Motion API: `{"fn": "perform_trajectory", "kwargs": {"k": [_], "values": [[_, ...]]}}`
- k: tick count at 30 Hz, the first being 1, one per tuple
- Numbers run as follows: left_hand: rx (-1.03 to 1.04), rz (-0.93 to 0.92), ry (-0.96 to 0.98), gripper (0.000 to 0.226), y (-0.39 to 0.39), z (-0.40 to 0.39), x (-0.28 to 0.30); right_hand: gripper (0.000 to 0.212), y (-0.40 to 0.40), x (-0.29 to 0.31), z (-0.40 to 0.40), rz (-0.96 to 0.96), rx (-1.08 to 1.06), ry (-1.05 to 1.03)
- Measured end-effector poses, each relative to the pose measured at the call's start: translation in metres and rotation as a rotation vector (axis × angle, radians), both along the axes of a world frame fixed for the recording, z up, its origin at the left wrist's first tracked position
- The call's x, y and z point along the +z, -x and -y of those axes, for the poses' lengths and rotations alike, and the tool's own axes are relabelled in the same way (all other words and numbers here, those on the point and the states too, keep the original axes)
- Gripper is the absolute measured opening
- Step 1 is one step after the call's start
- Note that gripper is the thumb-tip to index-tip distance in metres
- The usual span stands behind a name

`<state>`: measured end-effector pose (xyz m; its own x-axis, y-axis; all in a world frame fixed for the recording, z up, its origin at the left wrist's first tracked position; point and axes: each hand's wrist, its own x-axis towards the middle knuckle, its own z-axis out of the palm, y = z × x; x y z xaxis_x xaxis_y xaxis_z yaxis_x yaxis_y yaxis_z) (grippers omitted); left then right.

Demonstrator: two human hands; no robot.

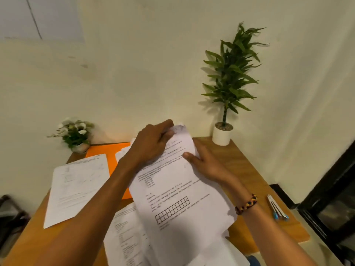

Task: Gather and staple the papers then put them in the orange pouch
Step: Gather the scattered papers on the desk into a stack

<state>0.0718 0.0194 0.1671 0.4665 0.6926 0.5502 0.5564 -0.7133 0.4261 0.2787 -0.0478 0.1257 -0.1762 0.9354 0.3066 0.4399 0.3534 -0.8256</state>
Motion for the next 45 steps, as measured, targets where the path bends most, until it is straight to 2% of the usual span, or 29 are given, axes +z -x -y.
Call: {"fn": "perform_trajectory", "kwargs": {"k": [3, 5, 9, 12, 15, 17, 21, 24, 29, 32, 35, 37, 39, 43, 45], "values": [[0.003, 0.024, 0.140, 0.019, 0.038, 0.001, -0.037, 0.048, 0.029, -0.034, -0.010, 0.117, 0.054, 0.103], [0.009, 0.042, 0.216, 0.019, 0.066, 0.007, -0.067, 0.040, 0.049, -0.054, -0.011, 0.197, 0.072, 0.153], [0.052, 0.070, 0.386, 0.020, 0.122, 0.027, -0.117, 0.037, 0.086, -0.100, -0.012, 0.234, 0.083, 0.160], [0.130, 0.081, 0.444, 0.018, 0.166, 0.034, -0.145, 0.026, 0.106, -0.143, -0.011, 0.497, 0.099, 0.025], [0.201, 0.061, 0.494, 0.018, 0.205, 0.038, -0.166, 0.036, 0.122, -0.184, -0.006, 0.835, 0.141, -0.117], [0.243, 0.035, 0.523, 0.016, 0.222, 0.040, -0.178, 0.041, 0.127, -0.196, 0.000, 0.918, 0.068, -0.163], [0.292, 0.009, 0.572, 0.014, 0.236, 0.040, -0.192, 0.043, 0.133, -0.202, 0.007, 0.934, -0.035, -0.246], [0.310, -0.003, 0.558, 0.016, 0.236, 0.038, -0.194, 0.032, 0.135, -0.206, 0.008, 0.950, 0.022, -0.337], [0.378, -0.096, 0.553, 0.044, 0.227, 0.025, -0.199, 0.019, 0.132, -0.210, 0.004, 0.930, 0.053, -0.462], [0.403, -0.193, 0.593, 0.042, 0.219, 0.025, -0.207, 0.014, 0.131, -0.208, 0.002, 0.893, 0.042, -0.487], [0.406, -0.200, 0.600, 0.037, 0.208, 0.028, -0.210, 0.010, 0.132, -0.208, 0.000, 0.867, 0.032, -0.494], [0.391, -0.211, 0.576, 0.032, 0.203, 0.029, -0.207, 0.008, 0.132, -0.206, 0.000, 0.780, -0.028, -0.464], [0.372, -0.185, 0.567, 0.027, 0.200, 0.030, -0.203, 0.018, 0.131, -0.201, -0.002, 0.700, -0.148, -0.354], [0.267, -0.057, 0.599, 0.030, 0.193, 0.031, -0.201, 0.045, 0.123, -0.192, -0.011, 0.725, -0.352, -0.025], [0.204, -0.073, 0.617, 0.029, 0.184, 0.031, -0.201, 0.050, 0.122, -0.189, -0.013, 0.770, -0.376, 0.057]]}}
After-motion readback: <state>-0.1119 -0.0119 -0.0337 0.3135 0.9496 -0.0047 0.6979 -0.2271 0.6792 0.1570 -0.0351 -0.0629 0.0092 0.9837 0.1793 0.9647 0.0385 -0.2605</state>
